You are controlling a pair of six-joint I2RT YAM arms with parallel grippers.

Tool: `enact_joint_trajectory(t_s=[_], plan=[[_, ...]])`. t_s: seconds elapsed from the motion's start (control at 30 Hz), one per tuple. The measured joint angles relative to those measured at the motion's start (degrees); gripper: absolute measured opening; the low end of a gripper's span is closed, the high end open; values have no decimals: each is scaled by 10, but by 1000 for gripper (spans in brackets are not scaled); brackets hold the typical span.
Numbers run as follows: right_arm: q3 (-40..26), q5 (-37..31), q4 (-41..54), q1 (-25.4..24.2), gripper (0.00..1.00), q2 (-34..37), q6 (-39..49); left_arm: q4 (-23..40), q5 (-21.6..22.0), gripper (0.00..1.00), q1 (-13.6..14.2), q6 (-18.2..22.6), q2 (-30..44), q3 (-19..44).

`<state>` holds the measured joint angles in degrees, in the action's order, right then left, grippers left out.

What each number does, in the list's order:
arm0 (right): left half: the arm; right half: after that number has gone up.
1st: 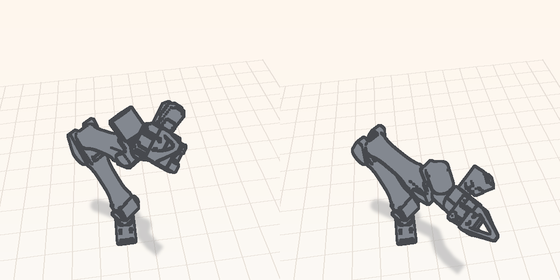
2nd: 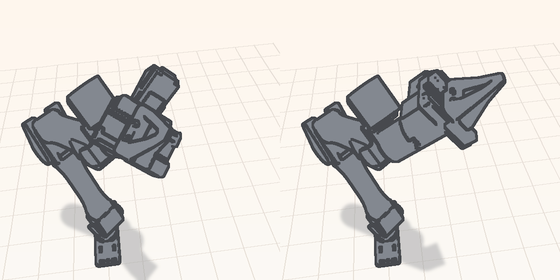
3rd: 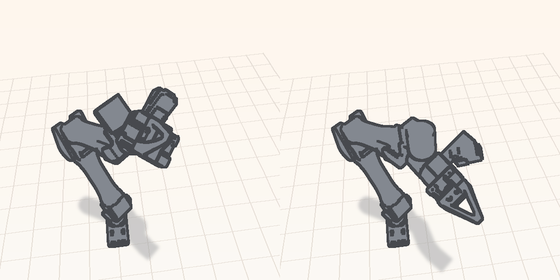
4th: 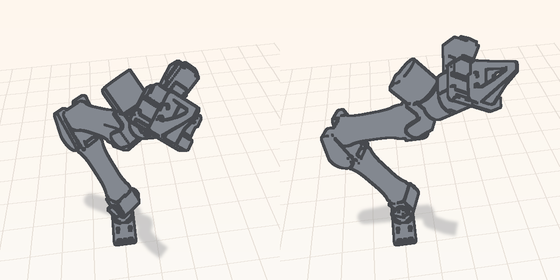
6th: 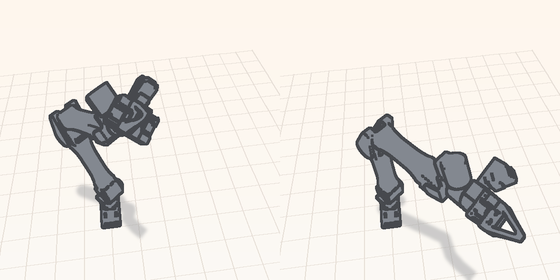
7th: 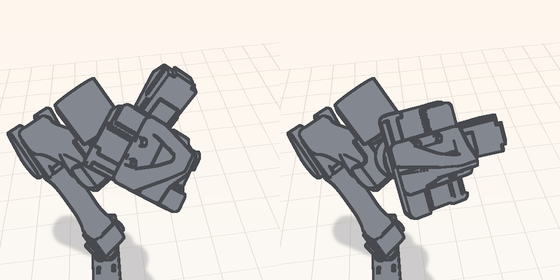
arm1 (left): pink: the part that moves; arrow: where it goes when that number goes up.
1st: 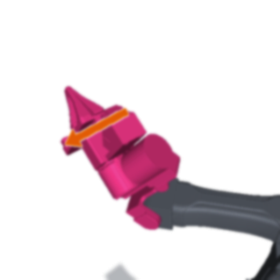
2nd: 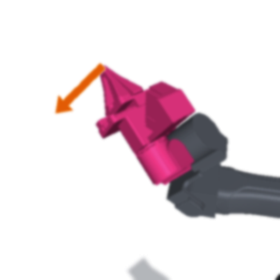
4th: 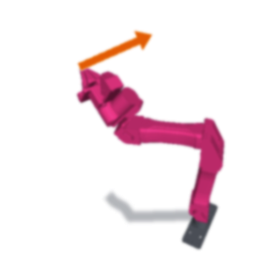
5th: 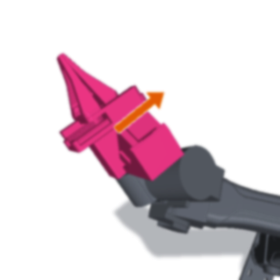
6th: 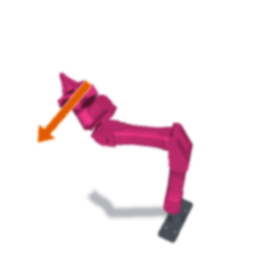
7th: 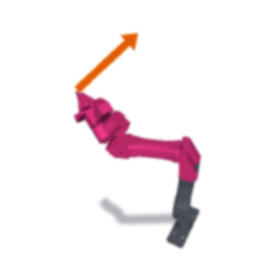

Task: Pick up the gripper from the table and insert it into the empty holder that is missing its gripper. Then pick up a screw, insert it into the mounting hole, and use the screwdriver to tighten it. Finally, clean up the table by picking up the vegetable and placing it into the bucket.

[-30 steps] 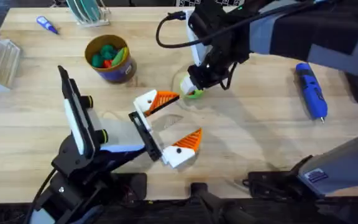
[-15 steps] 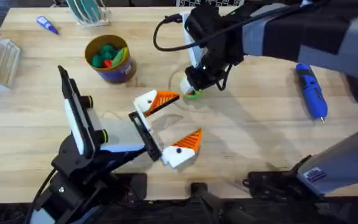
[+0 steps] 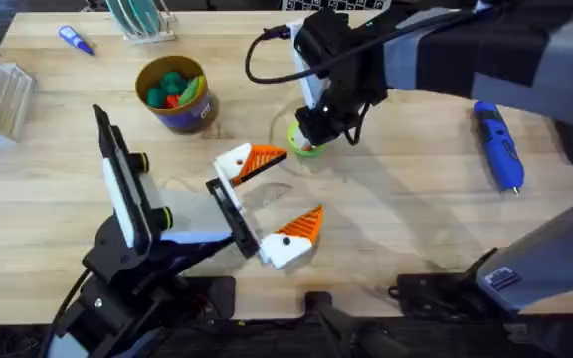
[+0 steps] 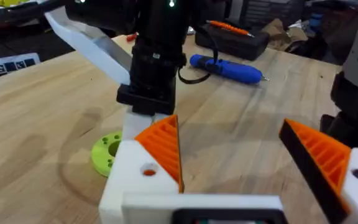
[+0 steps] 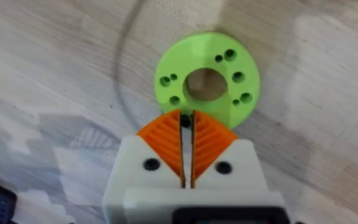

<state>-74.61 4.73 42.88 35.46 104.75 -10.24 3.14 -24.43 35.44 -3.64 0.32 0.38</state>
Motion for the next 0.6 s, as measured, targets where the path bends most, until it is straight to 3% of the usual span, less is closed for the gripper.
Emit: enact_joint_trajectory(t_s=[0.1,0.37,0.6], plan=[[0,0,-1,0,12,0,0,0,0,985,0,0,0,0],[0,0,5,-5,8,0,5,0,0,986,0,0,0,0],[-2,0,42,-43,7,-10,17,0,0,985,0,0,0,0]])
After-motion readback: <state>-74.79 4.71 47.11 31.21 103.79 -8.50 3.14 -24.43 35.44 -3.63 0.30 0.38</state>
